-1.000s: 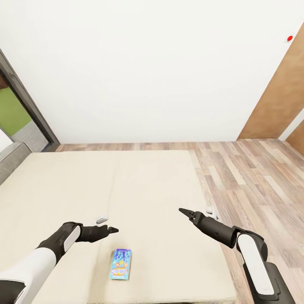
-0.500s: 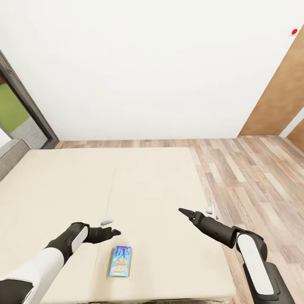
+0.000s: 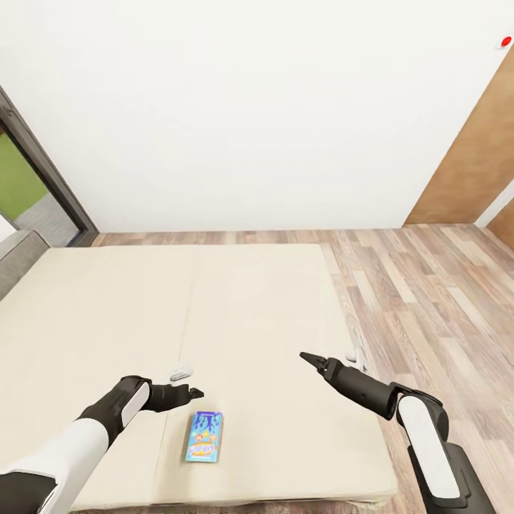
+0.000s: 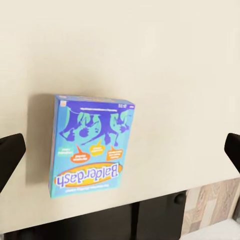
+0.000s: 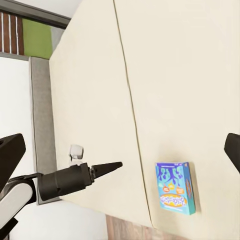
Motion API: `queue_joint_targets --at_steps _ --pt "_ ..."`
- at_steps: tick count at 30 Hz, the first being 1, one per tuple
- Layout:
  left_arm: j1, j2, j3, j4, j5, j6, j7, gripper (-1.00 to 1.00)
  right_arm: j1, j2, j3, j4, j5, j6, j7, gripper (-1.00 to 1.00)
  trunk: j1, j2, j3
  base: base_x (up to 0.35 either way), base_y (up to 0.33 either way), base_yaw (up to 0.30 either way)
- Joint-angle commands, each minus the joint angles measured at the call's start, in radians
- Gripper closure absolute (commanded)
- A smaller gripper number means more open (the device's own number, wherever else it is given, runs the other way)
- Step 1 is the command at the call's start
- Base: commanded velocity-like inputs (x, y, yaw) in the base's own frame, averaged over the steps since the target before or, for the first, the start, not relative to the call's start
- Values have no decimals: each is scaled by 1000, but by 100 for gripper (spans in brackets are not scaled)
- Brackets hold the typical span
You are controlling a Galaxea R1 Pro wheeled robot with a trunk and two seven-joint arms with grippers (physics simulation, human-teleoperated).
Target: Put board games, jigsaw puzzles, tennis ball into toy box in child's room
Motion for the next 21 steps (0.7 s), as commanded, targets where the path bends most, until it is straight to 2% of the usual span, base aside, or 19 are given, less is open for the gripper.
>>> queue_joint_targets --at_steps 1,21 --pt "-1 1 -4 -1 2 4 -2 -100 -1 0 -2 0 10 5 10 -100 0 -2 -3 0 0 0" --pt "0 5 -1 -1 4 3 -3 -100 -1 -4 -4 0 8 6 12 -100 0 -2 -36 0 0 0"
